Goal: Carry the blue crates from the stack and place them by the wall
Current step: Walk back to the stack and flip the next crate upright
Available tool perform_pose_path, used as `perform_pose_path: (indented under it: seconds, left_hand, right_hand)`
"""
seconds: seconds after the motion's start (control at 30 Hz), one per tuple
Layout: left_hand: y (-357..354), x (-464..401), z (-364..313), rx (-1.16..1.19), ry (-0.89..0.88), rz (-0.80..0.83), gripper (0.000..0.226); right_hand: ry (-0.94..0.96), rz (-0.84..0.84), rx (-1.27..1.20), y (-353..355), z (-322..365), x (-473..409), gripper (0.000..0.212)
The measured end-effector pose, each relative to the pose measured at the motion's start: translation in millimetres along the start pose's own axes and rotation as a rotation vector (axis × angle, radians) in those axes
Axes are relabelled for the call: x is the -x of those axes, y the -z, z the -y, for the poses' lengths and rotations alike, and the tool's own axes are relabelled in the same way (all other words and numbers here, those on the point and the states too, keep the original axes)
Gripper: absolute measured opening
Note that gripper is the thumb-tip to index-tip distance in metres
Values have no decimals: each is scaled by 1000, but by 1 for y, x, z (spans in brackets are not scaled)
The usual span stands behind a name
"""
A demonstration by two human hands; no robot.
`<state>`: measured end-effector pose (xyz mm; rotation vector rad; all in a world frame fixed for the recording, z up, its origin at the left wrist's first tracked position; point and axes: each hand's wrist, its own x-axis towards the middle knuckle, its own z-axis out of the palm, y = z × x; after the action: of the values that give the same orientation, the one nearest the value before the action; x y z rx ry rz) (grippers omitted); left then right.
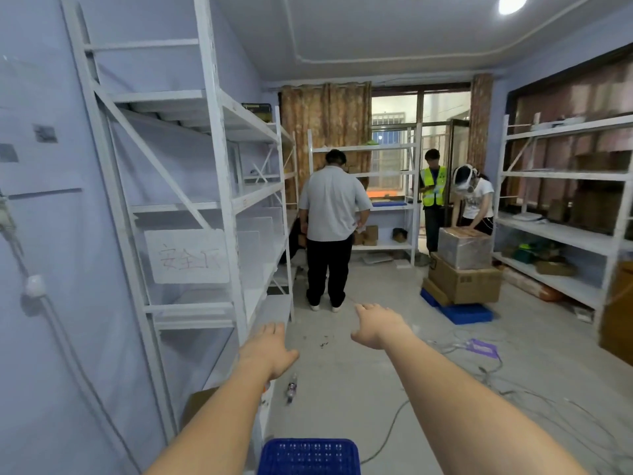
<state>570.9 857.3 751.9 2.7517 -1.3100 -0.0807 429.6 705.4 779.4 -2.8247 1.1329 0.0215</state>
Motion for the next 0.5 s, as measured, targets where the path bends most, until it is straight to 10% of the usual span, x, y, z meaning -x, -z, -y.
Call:
perform_pose_path:
  seconds: [0.5]
  left_hand:
    - [-54,-123,-10,-63,-77,111,73]
  right_hand:
    - [-86,79,-57,-44,-33,-99,56]
